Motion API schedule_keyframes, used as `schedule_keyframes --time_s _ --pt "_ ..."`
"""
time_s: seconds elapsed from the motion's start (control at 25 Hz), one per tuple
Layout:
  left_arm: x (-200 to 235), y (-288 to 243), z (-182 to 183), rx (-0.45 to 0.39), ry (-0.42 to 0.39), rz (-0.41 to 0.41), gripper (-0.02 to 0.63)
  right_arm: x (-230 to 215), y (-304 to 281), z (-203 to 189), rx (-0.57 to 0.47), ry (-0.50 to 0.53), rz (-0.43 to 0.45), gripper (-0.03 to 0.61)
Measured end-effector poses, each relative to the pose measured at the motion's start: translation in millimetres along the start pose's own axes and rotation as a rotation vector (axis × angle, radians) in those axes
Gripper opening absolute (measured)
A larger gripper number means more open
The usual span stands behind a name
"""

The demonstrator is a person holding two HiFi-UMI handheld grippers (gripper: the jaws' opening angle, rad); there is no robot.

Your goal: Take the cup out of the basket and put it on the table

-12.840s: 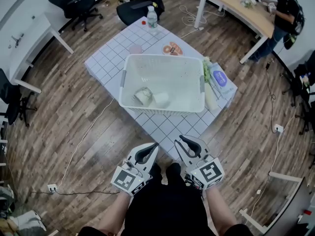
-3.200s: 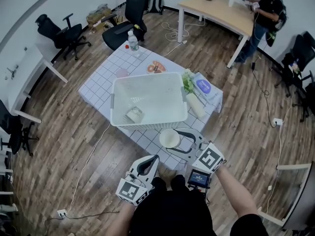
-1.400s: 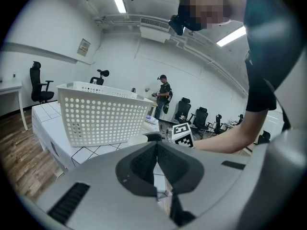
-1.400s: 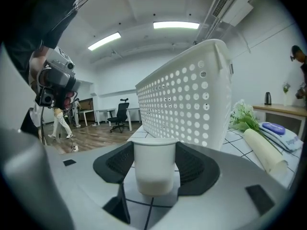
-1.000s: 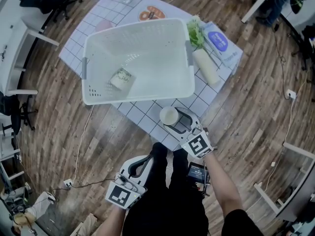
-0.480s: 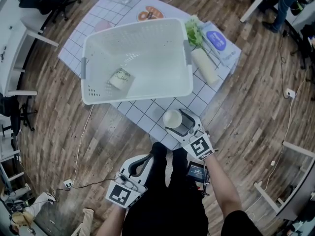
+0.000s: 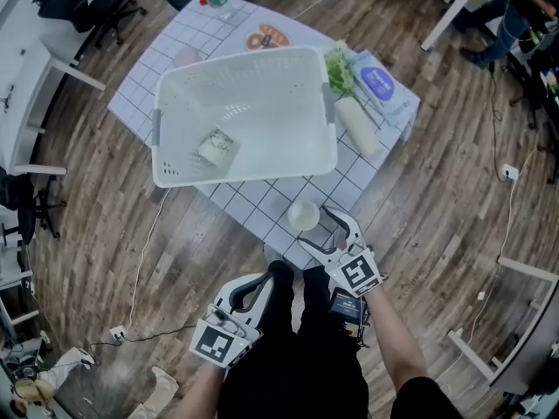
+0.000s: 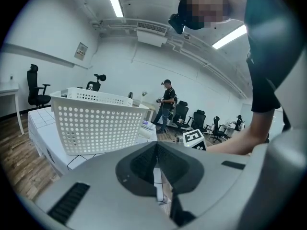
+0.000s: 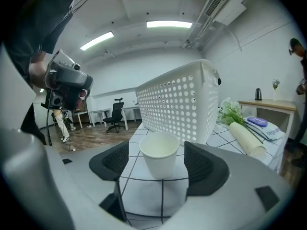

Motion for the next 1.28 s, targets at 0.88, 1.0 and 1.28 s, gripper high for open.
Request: schedule_keyframes --time_s 0.88,1.0,1.28 --pt "-8 13 66 -0.192 -0.077 -0.025 0.006 56 76 143 -0.126 0.102 -0.048 0.330" --pt "-7 20 71 -0.212 -0.075 -0.022 0.008 66 81 156 -0.136 0.111 -0.045 0.323" --pt "-5 31 78 -0.243 -0.079 -0.015 0.007 86 91 175 -0.193 0.092 -0.042 0.035"
Point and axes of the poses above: the fingertips, and each gripper's own axes: y backward along the fingers, x to its left, z out of its top, the point moved 2 cm from there along y, backward along the fingers
